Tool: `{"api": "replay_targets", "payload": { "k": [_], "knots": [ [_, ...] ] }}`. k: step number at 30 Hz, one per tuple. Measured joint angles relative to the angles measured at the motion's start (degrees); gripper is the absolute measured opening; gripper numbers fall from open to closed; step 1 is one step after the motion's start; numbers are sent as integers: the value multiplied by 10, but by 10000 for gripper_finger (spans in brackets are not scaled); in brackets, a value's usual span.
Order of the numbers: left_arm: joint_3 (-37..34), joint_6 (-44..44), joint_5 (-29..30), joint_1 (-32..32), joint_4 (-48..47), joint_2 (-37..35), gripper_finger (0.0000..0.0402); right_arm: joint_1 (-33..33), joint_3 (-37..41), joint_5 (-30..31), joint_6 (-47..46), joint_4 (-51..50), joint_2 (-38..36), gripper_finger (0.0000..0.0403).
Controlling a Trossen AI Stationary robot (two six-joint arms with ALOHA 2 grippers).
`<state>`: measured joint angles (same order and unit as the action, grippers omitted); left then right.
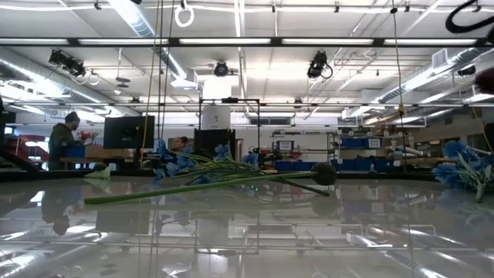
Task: Sort flowers into vase by color
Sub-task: Put the red tulip into the transparent vase
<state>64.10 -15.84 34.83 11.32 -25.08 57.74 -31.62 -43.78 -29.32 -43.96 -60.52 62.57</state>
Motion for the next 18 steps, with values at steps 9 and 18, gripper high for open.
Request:
{"api": "replay_targets", "payload": {
  "k": [9,18],
  "knots": [
    [0,0,0,0,0,0,149,39,-105,141,4,35,-26,12],
    [0,0,0,0,0,0,149,40,-249,304,4,-8,-113,12]
  ]
}}
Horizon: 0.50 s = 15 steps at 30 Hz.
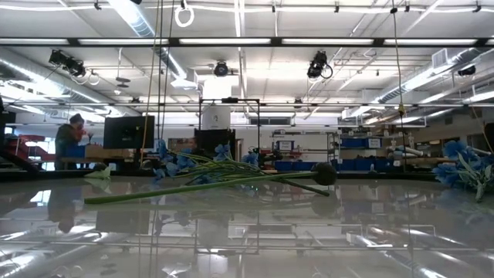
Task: Sort flowers into vase by color
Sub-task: Put the red tulip into the transparent vase
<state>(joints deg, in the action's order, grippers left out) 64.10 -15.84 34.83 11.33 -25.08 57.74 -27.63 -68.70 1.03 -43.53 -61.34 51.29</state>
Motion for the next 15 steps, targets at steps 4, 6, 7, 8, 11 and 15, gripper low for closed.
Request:
{"api": "replay_targets", "payload": {
  "k": [4,6,7,8,11,15],
  "knots": [
    [0,0,0,0,0,0,149,-12,-40,4,1,-57,-26,12],
    [0,0,0,0,0,0,149,-21,-45,-8,4,-64,-37,12],
    [0,0,0,0,0,0,149,-25,-45,-16,5,-65,-43,12],
    [0,0,0,0,0,0,149,-29,-45,-24,7,-65,-46,12],
    [0,0,0,0,0,0,149,-45,-45,-33,24,-66,-50,12],
    [0,0,0,0,0,0,149,-67,-45,-44,53,-66,-49,12]
  ]
}}
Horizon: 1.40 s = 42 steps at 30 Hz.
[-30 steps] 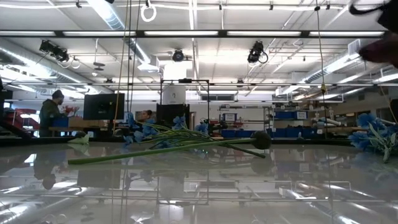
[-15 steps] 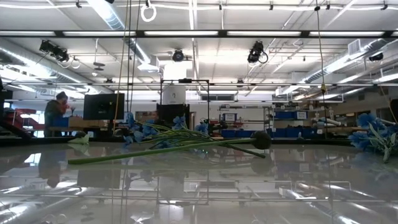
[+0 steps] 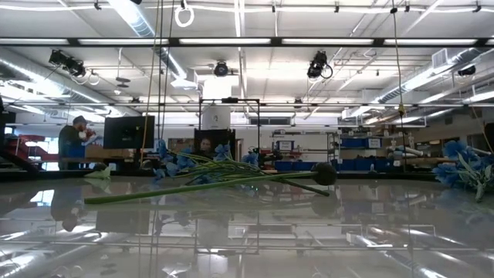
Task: Sort flowers into vase by color
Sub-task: Put the red tulip into the transparent vase
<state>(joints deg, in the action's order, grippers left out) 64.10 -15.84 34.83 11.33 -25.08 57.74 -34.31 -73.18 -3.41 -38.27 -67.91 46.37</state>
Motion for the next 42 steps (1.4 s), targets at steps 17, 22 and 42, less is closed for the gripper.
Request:
{"api": "replay_targets", "payload": {
  "k": [17,22,42],
  "knots": [
    [0,0,0,0,0,0,149,-92,21,-28,85,78,-4,12],
    [0,0,0,0,0,0,149,-128,75,-33,96,125,-11,12],
    [0,0,0,0,0,0,149,-195,107,8,176,204,-26,12]
  ]
}}
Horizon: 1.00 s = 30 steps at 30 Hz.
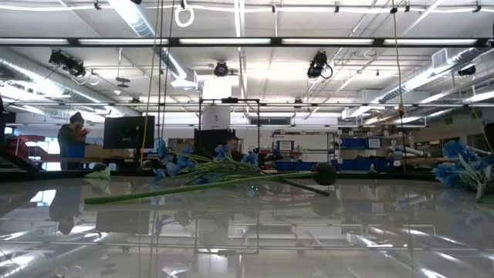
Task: Sort flowers into vase by color
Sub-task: Put the red tulip into the transparent vase
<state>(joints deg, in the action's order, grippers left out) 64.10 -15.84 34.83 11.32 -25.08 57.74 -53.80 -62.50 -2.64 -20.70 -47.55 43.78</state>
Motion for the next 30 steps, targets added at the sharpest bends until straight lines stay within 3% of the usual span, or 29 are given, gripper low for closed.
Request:
{"api": "replay_targets", "payload": {
  "k": [7,17,30],
  "knots": [
    [0,0,0,0,0,0,149,0,-34,-33,20,-67,-1,12],
    [0,0,0,0,0,0,149,-7,-51,-60,71,-47,-44,12],
    [0,0,0,0,0,0,149,-7,33,-83,87,24,-49,12]
  ]
}}
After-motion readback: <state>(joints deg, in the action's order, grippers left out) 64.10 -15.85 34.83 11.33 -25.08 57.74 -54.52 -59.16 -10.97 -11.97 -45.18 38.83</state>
